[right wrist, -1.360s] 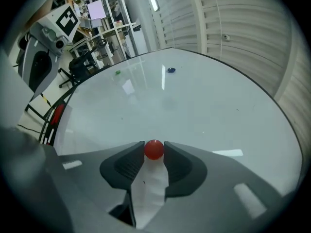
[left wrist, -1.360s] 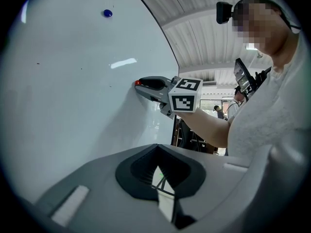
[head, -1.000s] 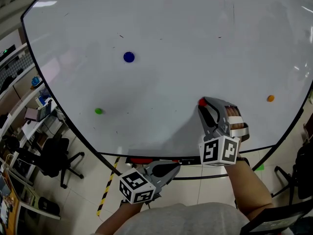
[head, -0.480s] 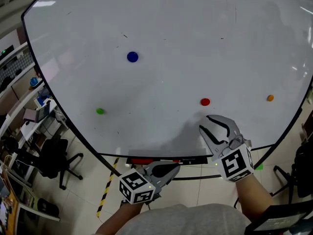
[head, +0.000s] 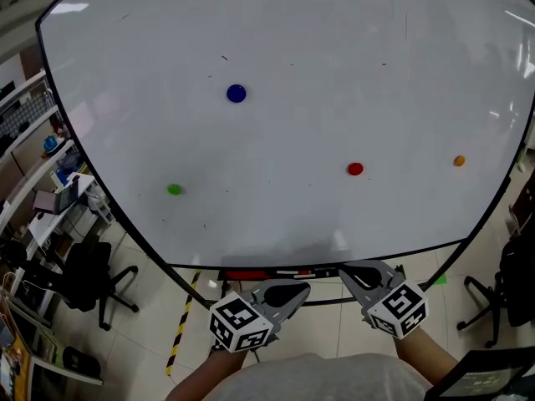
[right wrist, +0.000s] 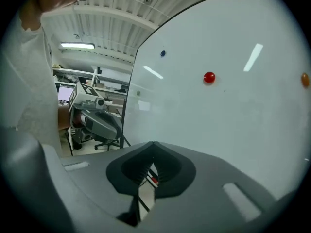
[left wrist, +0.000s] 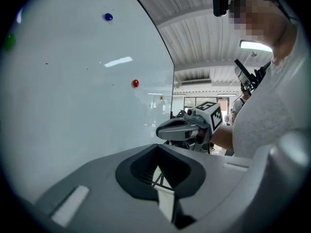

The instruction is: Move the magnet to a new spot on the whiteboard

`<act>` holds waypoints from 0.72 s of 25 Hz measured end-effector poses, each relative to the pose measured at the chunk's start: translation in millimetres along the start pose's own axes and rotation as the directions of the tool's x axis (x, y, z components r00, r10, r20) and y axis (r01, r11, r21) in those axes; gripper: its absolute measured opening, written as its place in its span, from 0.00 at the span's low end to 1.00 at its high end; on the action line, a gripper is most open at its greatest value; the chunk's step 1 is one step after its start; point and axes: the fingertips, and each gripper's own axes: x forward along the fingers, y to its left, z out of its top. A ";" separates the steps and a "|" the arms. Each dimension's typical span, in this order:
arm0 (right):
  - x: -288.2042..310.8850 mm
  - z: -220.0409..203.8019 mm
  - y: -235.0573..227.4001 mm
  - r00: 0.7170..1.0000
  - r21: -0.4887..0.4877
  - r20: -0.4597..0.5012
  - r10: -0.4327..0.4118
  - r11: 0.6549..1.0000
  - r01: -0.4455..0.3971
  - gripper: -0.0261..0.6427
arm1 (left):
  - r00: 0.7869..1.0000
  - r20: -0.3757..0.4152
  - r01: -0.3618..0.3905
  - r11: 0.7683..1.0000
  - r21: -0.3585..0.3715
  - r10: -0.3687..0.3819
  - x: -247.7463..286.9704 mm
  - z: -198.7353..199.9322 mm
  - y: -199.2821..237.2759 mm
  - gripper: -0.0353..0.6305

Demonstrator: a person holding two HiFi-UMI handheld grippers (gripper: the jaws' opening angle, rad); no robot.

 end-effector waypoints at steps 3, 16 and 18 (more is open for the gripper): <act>-3.3 -7.8 12.7 1.000 0.028 -0.015 0.000 1.000 0.001 0.04 | 1.000 -0.004 0.015 1.000 -0.014 -0.015 -3.4 -7.2 -5.9 0.03; -89.3 -28.1 103.8 0.994 0.043 -0.029 0.102 0.994 -0.101 0.04 | 1.000 0.006 -0.030 0.999 -0.036 0.030 -25.9 -24.0 -113.1 0.03; -120.2 -40.4 126.2 0.992 0.059 -0.032 0.126 0.991 -0.124 0.04 | 1.000 0.003 -0.030 0.998 -0.046 0.030 -23.5 -33.2 -151.7 0.03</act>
